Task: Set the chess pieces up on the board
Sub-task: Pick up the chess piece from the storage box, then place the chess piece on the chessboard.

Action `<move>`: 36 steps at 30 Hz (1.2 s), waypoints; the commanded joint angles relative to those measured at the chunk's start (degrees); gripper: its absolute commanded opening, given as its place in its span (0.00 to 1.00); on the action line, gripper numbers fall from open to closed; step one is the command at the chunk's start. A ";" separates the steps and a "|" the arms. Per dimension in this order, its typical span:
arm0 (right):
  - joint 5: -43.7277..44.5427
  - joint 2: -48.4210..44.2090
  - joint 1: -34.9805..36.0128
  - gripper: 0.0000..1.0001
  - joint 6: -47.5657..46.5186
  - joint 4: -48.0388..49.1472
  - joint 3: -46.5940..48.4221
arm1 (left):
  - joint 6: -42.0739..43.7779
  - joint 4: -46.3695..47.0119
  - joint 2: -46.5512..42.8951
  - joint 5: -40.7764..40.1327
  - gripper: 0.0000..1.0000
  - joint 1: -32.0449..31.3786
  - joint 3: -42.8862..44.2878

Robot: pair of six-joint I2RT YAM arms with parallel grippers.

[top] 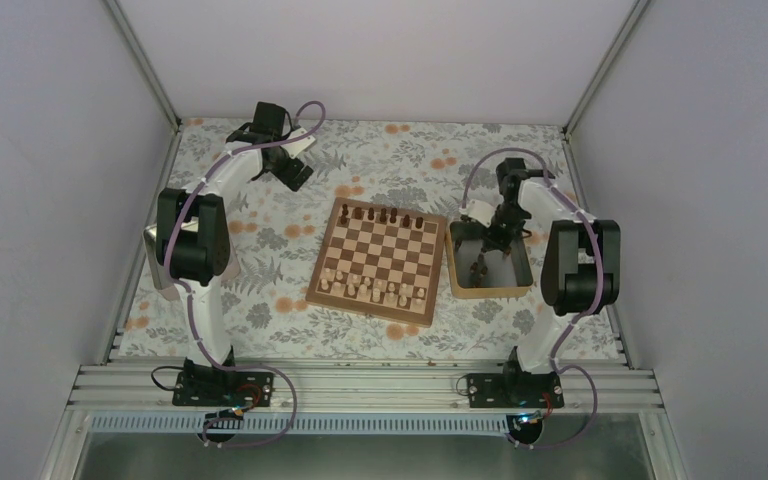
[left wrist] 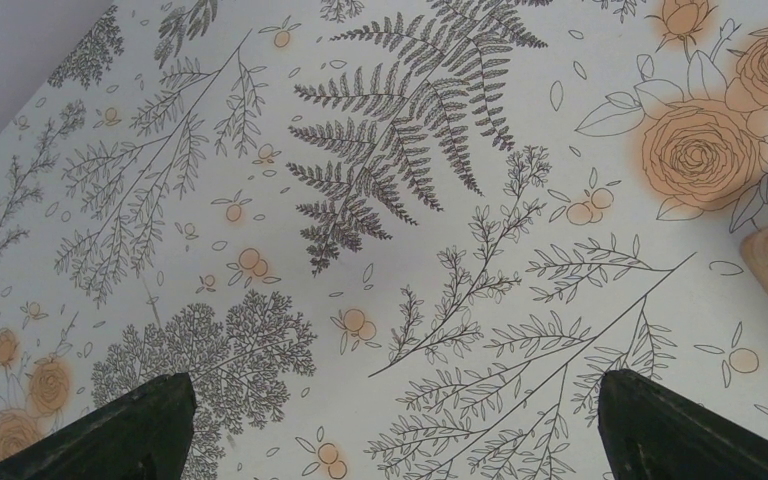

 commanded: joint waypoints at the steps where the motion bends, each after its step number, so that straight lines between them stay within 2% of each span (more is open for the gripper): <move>1: -1.96 -2.88 -0.09 0.08 -0.18 -3.77 4.75 | 0.13 -0.79 0.11 0.48 1.00 -0.26 0.97; 7: -2.33 -2.42 3.65 0.08 -0.27 -10.36 15.79 | 0.21 -1.09 -0.41 0.63 1.00 -0.34 1.18; 19: -0.66 10.27 24.01 0.08 1.79 -16.94 40.89 | 0.64 -1.81 -1.53 0.59 1.00 -0.68 1.57; 26: -0.67 18.74 32.06 0.08 1.03 -16.94 48.08 | 0.65 -1.93 -1.89 1.74 1.00 -0.68 1.47; 36: -2.08 27.94 35.99 0.08 -0.01 -15.79 53.45 | 0.73 -1.97 -2.18 2.64 1.00 -0.89 1.43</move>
